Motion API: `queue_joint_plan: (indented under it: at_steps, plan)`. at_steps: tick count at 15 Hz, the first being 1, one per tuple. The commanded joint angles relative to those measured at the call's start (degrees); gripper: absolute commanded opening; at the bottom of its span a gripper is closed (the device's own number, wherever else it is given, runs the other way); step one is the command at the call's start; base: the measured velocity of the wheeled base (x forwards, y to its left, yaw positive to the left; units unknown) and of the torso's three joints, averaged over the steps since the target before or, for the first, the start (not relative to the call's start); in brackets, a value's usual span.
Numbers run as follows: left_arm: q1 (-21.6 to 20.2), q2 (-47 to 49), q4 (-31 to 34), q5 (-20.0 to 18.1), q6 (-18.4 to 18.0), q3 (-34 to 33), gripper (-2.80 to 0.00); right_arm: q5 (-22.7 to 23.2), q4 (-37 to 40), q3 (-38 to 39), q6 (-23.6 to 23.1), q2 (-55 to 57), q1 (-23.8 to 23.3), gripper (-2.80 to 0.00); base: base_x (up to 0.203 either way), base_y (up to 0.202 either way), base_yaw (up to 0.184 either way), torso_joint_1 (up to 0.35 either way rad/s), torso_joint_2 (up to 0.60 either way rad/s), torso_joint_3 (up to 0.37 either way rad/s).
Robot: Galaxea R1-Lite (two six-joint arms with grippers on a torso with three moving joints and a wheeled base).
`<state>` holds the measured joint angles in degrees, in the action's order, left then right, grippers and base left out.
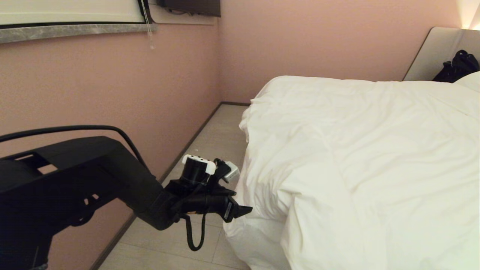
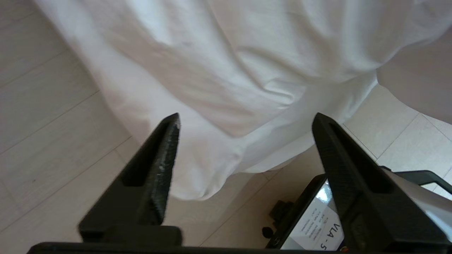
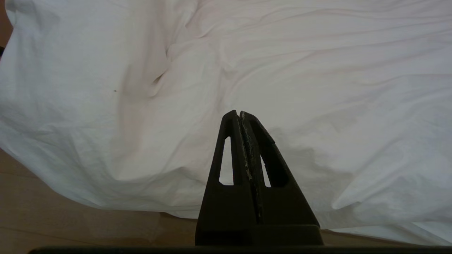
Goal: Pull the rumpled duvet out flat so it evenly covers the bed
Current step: Flatten the corners of the folded blanket
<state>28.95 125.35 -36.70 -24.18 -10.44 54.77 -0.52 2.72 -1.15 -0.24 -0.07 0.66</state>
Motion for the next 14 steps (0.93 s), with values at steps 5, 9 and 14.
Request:
queue_joint_plan:
  at_steps: [5, 9, 14]
  plan:
    - [1.59, -0.67, -0.39, -3.08, -5.75, -4.36, 0.00, 0.00, 0.01, 0.00, -0.02, 0.07, 0.04, -2.80, 0.000, 0.000, 0.000, 0.000, 0.00, 0.000]
    - [3.00, 2.55, -0.48, -3.06, -8.31, 0.05, 0.00, 0.00, 0.01, 0.00, -0.02, 0.07, 0.04, -2.80, 0.000, 0.000, 0.000, 0.000, 0.00, 0.000]
    - [3.89, 7.68, -0.48, -2.72, -8.54, 6.32, 0.00, 0.00, 0.01, 0.00, -0.02, 0.07, 0.04, -2.80, 0.000, 0.000, 0.000, 0.000, 0.00, 0.000]
